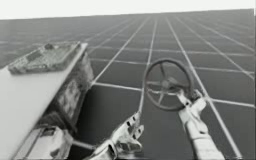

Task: Pick up and drop off the object

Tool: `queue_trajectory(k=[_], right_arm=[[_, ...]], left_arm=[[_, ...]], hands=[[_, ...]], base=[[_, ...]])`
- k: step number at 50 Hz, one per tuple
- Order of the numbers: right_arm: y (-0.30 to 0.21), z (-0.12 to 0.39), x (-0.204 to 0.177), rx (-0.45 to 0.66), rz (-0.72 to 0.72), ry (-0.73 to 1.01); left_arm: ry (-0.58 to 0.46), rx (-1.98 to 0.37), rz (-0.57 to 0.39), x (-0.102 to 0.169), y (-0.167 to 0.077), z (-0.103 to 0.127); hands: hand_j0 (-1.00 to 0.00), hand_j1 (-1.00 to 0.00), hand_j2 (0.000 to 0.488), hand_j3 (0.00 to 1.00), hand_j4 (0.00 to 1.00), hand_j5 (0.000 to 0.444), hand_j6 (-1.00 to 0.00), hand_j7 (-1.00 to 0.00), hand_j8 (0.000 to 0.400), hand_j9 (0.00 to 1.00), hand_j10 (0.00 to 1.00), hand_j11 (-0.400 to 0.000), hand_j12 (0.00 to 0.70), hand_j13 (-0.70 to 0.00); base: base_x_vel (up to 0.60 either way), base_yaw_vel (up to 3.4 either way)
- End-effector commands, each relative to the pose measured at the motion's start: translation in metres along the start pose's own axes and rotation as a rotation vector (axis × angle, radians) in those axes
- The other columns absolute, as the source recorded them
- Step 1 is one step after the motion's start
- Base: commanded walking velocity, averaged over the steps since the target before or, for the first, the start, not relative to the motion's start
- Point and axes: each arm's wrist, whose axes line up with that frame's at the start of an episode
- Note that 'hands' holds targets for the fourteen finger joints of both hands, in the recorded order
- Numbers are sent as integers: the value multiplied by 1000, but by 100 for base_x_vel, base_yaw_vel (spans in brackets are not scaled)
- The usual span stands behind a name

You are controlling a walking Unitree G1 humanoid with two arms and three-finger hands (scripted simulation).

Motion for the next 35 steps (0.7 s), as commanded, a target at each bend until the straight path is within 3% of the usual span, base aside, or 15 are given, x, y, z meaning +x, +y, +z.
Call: queue_trajectory(k=[1,35], right_arm=[[4,5,-2,3,9,-22],[4,5,-2,3,9,-22]], left_arm=[[-3,-9,-4,-1,2,-1],[-3,-9,-4,-1,2,-1]], hands=[[0,0,0,1000,1000,0,0,0,0,1000,1000,-400,0,-700],[0,0,0,1000,1000,0,0,0,0,1000,1000,-400,0,-700]], base=[[55,10],[46,16]])
